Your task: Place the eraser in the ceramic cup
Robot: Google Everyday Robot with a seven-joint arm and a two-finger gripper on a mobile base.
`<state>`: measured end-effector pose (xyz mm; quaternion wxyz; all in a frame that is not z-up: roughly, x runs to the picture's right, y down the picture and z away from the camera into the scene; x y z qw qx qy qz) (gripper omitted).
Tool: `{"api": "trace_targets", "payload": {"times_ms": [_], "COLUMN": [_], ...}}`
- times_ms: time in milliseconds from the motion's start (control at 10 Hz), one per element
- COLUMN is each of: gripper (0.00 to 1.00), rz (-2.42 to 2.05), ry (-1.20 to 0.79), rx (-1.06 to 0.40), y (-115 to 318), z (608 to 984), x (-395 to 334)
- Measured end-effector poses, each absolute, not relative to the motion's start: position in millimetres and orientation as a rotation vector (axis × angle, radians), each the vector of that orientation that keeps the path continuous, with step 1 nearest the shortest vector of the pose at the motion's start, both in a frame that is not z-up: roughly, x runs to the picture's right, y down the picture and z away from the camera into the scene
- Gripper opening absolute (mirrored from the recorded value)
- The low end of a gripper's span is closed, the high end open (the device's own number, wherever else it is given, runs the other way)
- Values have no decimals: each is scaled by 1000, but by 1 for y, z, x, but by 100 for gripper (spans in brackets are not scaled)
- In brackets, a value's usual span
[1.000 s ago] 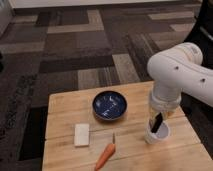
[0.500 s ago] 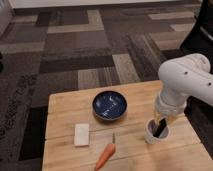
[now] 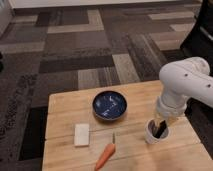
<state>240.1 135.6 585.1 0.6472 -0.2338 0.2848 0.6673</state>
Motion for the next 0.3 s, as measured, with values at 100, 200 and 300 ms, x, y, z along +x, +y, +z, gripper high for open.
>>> {"api": "trace_targets", "payload": {"times_ms": [100, 200, 300], "gripper": [80, 80, 80], "rz": [1518, 1518, 1518], "ry": [648, 648, 648], "rx": [-532, -532, -532], "y": [136, 136, 136], "z": [585, 585, 585], "x": [240, 240, 240]}}
